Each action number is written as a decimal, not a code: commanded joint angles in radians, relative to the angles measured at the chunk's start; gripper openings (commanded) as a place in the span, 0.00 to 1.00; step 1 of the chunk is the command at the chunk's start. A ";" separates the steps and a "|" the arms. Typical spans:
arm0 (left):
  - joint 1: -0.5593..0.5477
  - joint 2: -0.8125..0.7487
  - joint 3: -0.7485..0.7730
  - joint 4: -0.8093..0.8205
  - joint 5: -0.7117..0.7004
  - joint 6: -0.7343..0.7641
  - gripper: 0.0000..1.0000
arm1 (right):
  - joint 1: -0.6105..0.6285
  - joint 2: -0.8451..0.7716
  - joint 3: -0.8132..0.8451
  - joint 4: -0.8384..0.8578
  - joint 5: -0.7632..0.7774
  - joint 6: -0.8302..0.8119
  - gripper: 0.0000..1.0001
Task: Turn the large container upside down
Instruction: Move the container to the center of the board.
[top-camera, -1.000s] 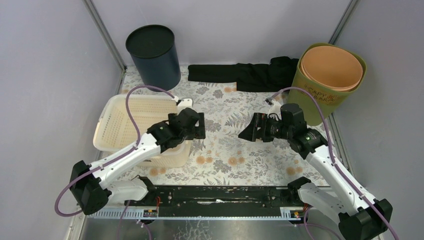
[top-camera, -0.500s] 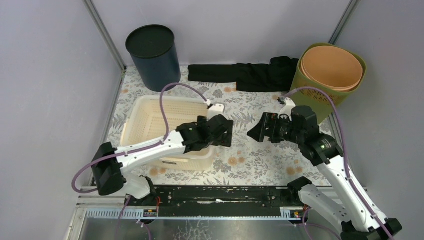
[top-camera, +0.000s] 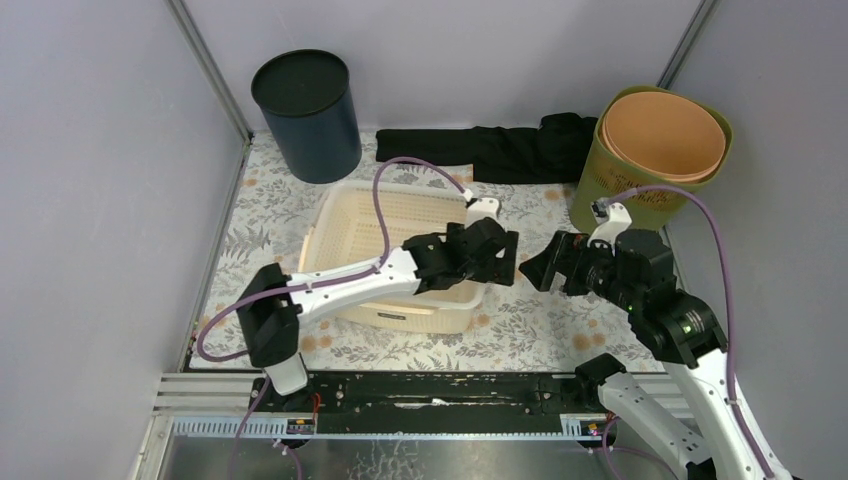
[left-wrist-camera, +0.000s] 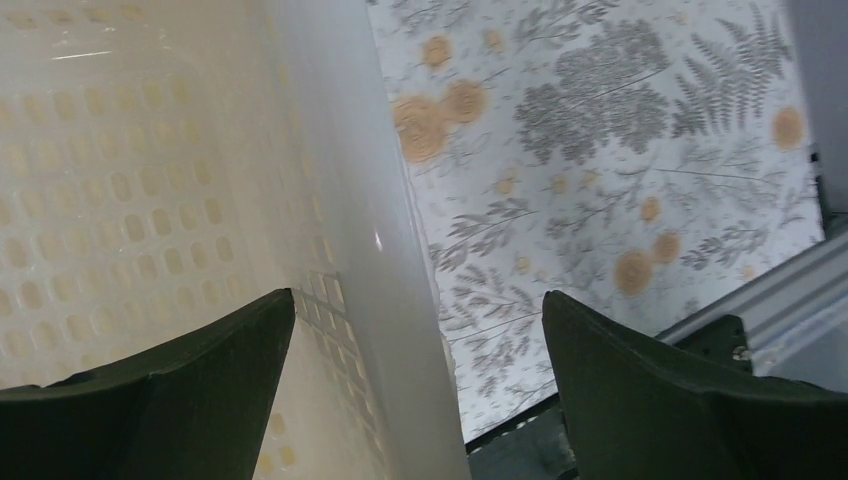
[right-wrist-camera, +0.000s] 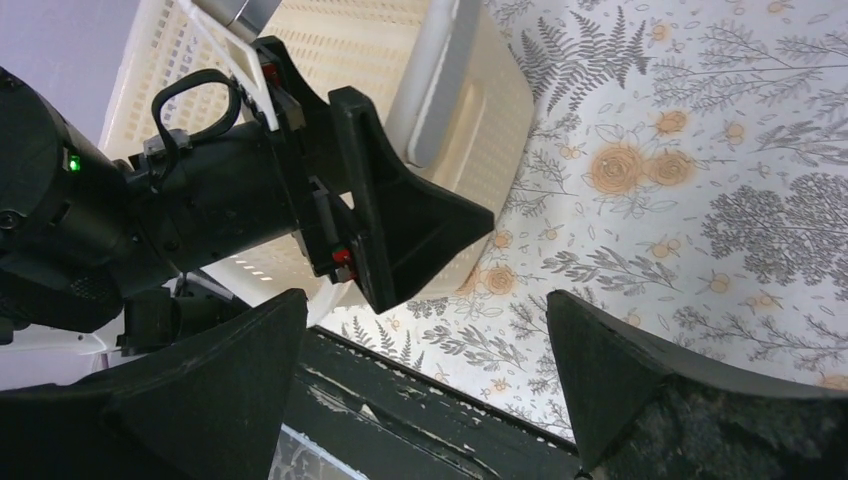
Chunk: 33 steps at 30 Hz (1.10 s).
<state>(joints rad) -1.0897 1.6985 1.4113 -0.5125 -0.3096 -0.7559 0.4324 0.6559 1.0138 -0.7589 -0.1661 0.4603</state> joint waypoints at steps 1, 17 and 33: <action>-0.026 0.053 0.089 0.152 0.055 -0.024 1.00 | 0.006 -0.022 0.049 -0.040 0.064 -0.015 0.97; -0.047 0.144 0.261 0.257 0.129 -0.037 1.00 | 0.006 -0.070 0.171 -0.116 0.115 -0.014 0.98; 0.015 -0.091 0.183 0.075 0.009 0.060 1.00 | 0.006 -0.072 0.161 -0.106 0.093 -0.009 0.98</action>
<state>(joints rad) -1.1019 1.7271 1.6337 -0.3756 -0.2199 -0.7410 0.4324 0.5789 1.1591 -0.8936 -0.0647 0.4568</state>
